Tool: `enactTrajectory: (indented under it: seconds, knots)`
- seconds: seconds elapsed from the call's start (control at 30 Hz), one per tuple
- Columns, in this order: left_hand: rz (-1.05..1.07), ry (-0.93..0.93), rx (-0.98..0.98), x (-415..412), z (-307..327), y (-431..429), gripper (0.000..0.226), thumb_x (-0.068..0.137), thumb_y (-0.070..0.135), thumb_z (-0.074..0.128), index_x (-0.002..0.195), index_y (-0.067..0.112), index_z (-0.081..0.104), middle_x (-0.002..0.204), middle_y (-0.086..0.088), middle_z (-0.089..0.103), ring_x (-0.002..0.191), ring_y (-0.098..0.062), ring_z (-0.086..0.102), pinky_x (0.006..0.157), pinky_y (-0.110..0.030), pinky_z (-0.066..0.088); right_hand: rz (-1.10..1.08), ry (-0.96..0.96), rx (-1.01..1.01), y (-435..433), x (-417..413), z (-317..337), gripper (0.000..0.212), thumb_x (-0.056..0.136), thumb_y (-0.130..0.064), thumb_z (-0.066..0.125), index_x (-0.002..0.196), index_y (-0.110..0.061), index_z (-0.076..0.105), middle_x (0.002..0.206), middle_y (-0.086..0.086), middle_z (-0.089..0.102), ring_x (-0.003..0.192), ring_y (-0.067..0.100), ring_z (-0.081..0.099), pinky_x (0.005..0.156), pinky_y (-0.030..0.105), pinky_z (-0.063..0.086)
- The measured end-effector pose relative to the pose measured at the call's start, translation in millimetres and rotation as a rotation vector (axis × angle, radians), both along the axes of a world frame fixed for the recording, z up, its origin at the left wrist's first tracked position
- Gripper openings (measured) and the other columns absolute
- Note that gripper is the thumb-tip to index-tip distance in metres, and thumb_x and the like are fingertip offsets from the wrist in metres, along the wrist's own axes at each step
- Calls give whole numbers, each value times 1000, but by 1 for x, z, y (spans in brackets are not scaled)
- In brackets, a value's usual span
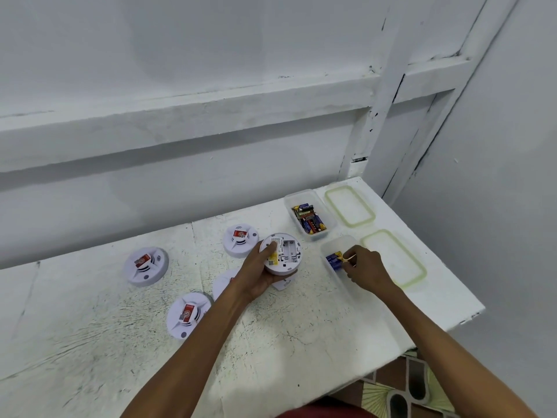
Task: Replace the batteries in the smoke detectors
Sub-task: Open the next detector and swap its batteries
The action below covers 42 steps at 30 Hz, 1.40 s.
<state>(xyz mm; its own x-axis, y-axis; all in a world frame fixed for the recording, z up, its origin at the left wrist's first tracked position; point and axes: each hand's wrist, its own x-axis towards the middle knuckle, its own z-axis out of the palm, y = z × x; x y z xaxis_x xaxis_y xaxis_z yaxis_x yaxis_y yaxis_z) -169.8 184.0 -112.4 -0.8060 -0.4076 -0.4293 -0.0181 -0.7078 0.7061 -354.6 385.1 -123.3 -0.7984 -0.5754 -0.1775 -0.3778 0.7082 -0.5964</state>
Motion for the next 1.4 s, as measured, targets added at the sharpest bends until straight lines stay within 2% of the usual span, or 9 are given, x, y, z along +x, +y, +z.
enactTrajectory:
  seconds: [0.17,0.33,0.47,0.53,0.77,0.93,1.07,1.2,1.4]
  knots:
    - [-1,-8,16,-3,2,2,24,105,14,53,128,11,59,121,-16,73,109,-36,69,76,-53,63,-15,-47,111,-5,-1,-6,12,92,-7,54,102,-5,61,98,17,66,82,31,67,75,43,58]
    - [18,-19,27,0,3,0,26,104,14,54,130,11,59,126,-19,69,109,-36,69,70,-50,63,-14,154,201,-8,7,-8,12,94,-9,55,105,-5,57,94,15,61,76,27,60,64,37,52]
    - [26,-26,17,2,0,-5,31,103,14,56,134,10,57,129,-20,68,112,-36,68,75,-53,63,-4,235,270,-10,13,-6,14,96,-17,56,102,-5,56,94,13,60,76,24,55,58,32,41]
    - [28,-27,3,3,-2,-6,31,103,15,56,133,11,58,126,-18,70,110,-35,69,80,-54,62,14,267,278,-11,12,-6,15,96,-19,56,102,-5,57,98,12,61,81,24,54,62,30,36]
    - [50,-27,4,0,-5,-11,36,103,15,57,139,10,55,131,-20,68,121,-40,64,90,-61,56,53,343,132,-31,12,8,13,93,-10,50,85,-6,59,83,8,61,72,22,53,59,34,43]
    - [79,-42,25,-4,5,-14,41,101,13,59,142,8,52,132,-22,66,123,-43,62,86,-60,58,85,409,67,-59,7,28,15,94,-19,53,87,-8,61,70,7,65,58,22,57,52,34,50]
    - [99,-34,35,-6,11,-18,46,100,12,58,145,4,49,131,-25,65,124,-45,61,88,-60,58,92,349,-42,-81,-13,40,12,91,-13,56,90,-7,67,78,11,69,73,29,64,62,40,56]
    - [123,-29,51,-7,14,-23,48,100,12,58,145,3,48,132,-26,65,125,-46,59,88,-60,57,179,349,-18,-101,-39,46,19,91,-8,56,102,-6,71,96,13,72,89,30,66,74,41,56]
    - [163,-41,74,-6,15,-33,40,102,10,54,141,5,51,130,-27,65,124,-46,59,89,-61,55,391,414,336,-129,-59,47,35,94,-8,53,127,-15,61,120,14,57,113,28,51,81,34,48]
